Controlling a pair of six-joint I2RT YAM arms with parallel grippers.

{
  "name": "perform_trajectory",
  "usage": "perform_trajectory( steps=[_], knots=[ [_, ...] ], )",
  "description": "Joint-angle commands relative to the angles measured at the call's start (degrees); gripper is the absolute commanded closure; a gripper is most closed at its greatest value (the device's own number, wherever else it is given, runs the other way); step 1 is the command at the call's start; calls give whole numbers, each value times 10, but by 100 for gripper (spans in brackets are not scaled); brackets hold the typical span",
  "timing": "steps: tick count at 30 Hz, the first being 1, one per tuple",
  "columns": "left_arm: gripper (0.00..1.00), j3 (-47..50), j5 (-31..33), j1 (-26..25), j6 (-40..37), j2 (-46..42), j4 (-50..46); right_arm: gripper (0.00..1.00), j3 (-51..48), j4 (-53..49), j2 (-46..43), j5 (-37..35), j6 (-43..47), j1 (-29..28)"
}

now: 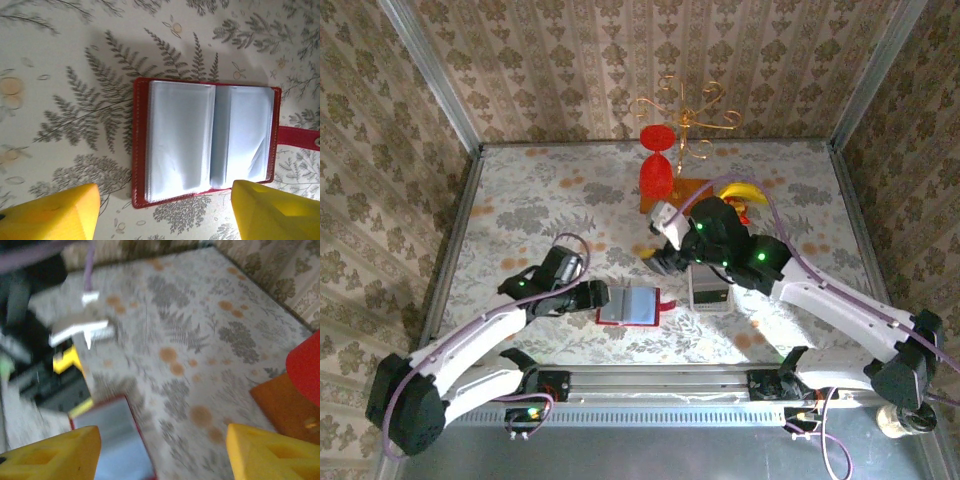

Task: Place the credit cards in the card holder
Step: Pick up the credit card from the storage box.

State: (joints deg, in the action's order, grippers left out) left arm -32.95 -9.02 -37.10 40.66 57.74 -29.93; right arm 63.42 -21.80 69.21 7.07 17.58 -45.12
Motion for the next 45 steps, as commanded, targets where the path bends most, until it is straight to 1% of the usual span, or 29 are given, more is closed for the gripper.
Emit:
perform_trajectory(
  steps=[1,4,5,7,9,12,15,19,23,27,29,32,38,41,45],
  knots=[
    [30,14,7,-12,-8,38,55,30,-8,-193,12,0,250,32],
    [30,18,12,-17,-12,64,73,25,-18,-250,39,-56,304,55],
    [30,20,15,-21,-15,70,79,24,-32,-254,46,-81,325,60],
    [30,24,16,-26,-24,76,88,21,-59,-242,50,-102,358,68],
    [29,29,17,-30,-23,80,97,18,-87,-205,46,-108,383,79],
    [29,39,19,-37,-10,82,106,16,-110,-172,47,-106,414,87],
    [29,49,28,-41,9,77,117,14,-120,-155,49,-91,424,101],
    [29,60,35,-44,21,74,128,14,-124,-156,58,-74,426,115],
    [29,69,24,-49,31,88,158,15,-124,-177,72,-74,434,124],
    [30,59,22,-69,36,109,158,14,-149,-151,66,-65,442,125],
    [35,62,27,-82,49,111,163,14,-157,-135,68,-68,446,124],
    [35,67,36,-101,70,116,172,14,-158,-126,76,-74,448,125],
    [36,61,34,-127,88,123,183,14,-176,-92,88,-76,456,123],
    [36,58,37,-131,93,123,176,14,-188,-59,86,-78,459,123],
    [36,57,58,-130,90,104,149,14,-206,-33,81,-80,474,123]
  ],
)
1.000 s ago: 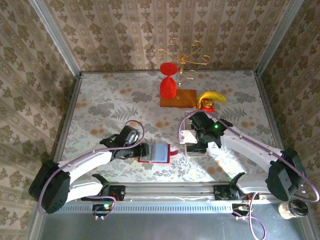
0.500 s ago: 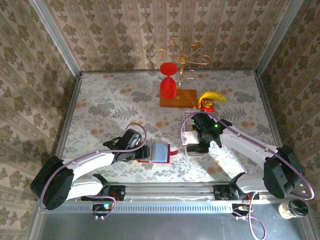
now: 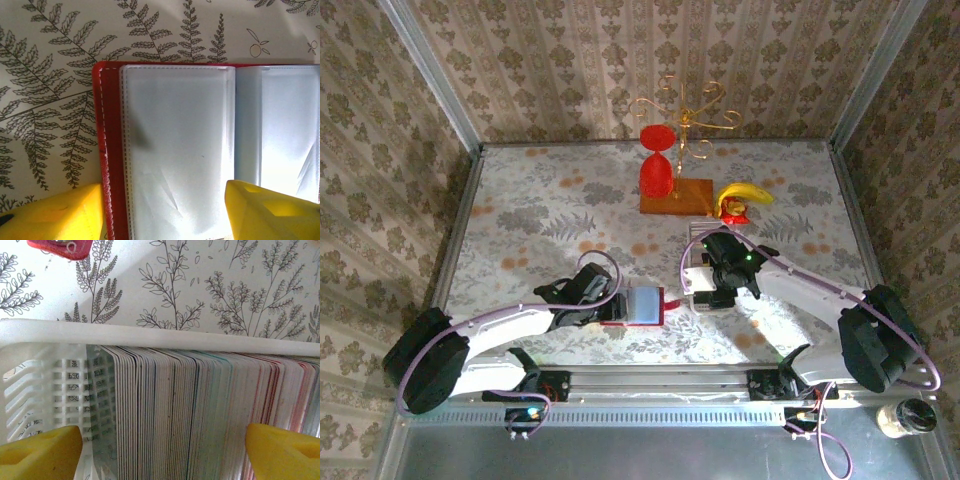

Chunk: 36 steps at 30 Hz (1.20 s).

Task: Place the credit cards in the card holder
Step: Pick up the credit card from the storage box.

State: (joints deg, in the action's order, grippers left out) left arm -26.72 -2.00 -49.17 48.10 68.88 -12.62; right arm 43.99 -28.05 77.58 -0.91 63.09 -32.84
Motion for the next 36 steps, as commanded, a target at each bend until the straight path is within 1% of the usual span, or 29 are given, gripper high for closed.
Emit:
perform_trajectory(
  steps=[1,5,11,15,22,24,27,28,33,36],
  knots=[
    [36,-5,-6,-9,14,-15,-32,15,-14,31,-2,1,22,0],
    [36,-6,12,-9,10,-49,-63,16,-24,38,-5,-5,37,-2],
    [37,0,24,-9,9,-87,-87,25,-25,27,-28,-9,48,-5],
    [39,6,35,-8,18,-103,-94,37,-27,21,-46,-9,52,-6],
    [39,14,41,-5,22,-118,-93,56,-27,-5,-56,-10,56,-9],
    [39,17,35,-1,25,-120,-90,58,-28,-10,-56,-10,57,-10],
    [40,29,5,12,38,-125,-67,66,-28,-16,-59,-8,54,-10],
    [40,35,-4,15,41,-128,-56,67,-28,-16,-62,-5,51,-10],
    [40,37,-3,20,45,-147,-58,72,-30,-15,-74,1,42,-11],
    [39,46,-9,26,48,-161,-52,77,-26,-20,-79,1,41,-11]
  ],
)
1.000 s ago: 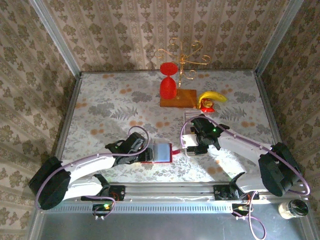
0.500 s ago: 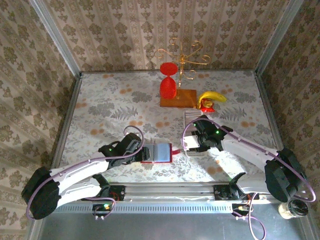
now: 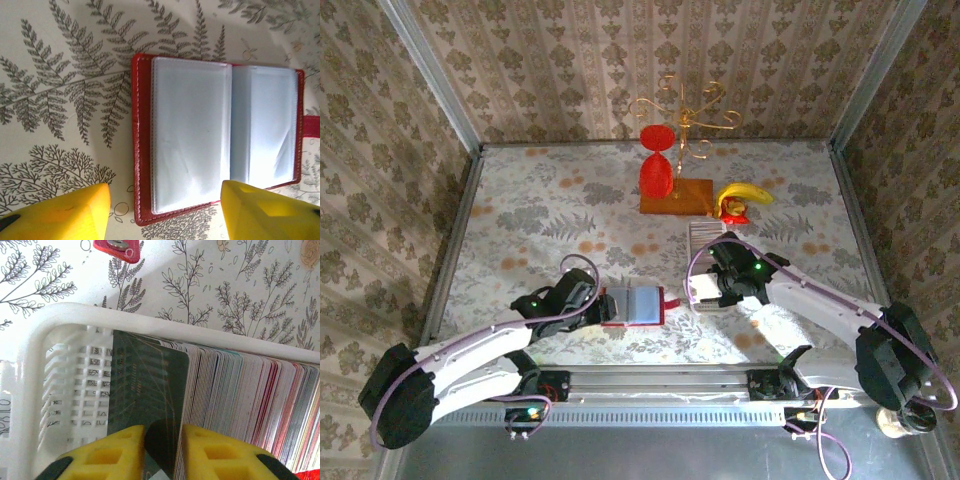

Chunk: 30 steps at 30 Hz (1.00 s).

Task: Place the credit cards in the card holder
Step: Pick up the credit card from the storage box.

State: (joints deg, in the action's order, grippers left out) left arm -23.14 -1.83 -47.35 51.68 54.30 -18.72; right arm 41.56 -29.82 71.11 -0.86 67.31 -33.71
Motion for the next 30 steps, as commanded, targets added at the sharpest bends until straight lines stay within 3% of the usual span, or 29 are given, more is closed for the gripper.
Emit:
perform_trajectory(
  steps=[1,11,30],
  knots=[
    [40,14,-14,10,13,-20,13,77,-1,-6,-16,1,-3,-2],
    [41,15,-20,24,9,-38,-3,92,0,-25,-22,12,-11,-2],
    [41,-1,-38,36,16,-52,-7,97,14,-90,-74,25,-40,-17]
  ],
)
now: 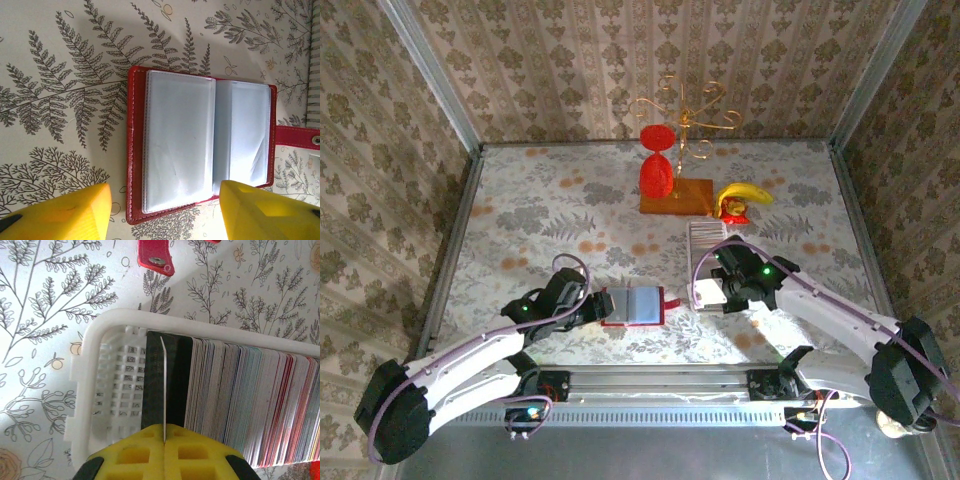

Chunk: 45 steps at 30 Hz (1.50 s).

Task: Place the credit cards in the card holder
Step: Pick up the credit card from the storage box, then insert the credit card into the card slot.

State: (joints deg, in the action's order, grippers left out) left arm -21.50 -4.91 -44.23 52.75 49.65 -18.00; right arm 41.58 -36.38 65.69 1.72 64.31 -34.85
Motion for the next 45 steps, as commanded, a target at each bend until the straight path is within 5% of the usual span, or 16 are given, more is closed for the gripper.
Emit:
perform_trajectory(
  steps=[1,10,16,21,25,29,34,45],
  knots=[
    [41,-18,-5,5,5,-5,-14,98,13,-26,-26,0,-10,-5],
    [42,-14,8,11,4,-20,-16,100,3,-40,-103,-13,-41,-34],
    [49,-30,36,16,-15,-43,-60,100,19,18,-163,6,-164,-58],
    [62,-36,23,17,-37,-48,-55,100,50,135,-166,28,-513,-62],
    [71,-41,24,18,-38,-44,-63,100,48,213,-122,25,-906,-63],
    [77,-38,16,19,-40,-34,-56,100,32,246,-39,79,-1140,-72],
    [79,-36,-3,28,-49,11,-39,100,-3,353,44,48,-1233,-151],
    [81,-23,-53,51,-57,72,1,100,6,414,191,53,-1271,-178]
  ],
)
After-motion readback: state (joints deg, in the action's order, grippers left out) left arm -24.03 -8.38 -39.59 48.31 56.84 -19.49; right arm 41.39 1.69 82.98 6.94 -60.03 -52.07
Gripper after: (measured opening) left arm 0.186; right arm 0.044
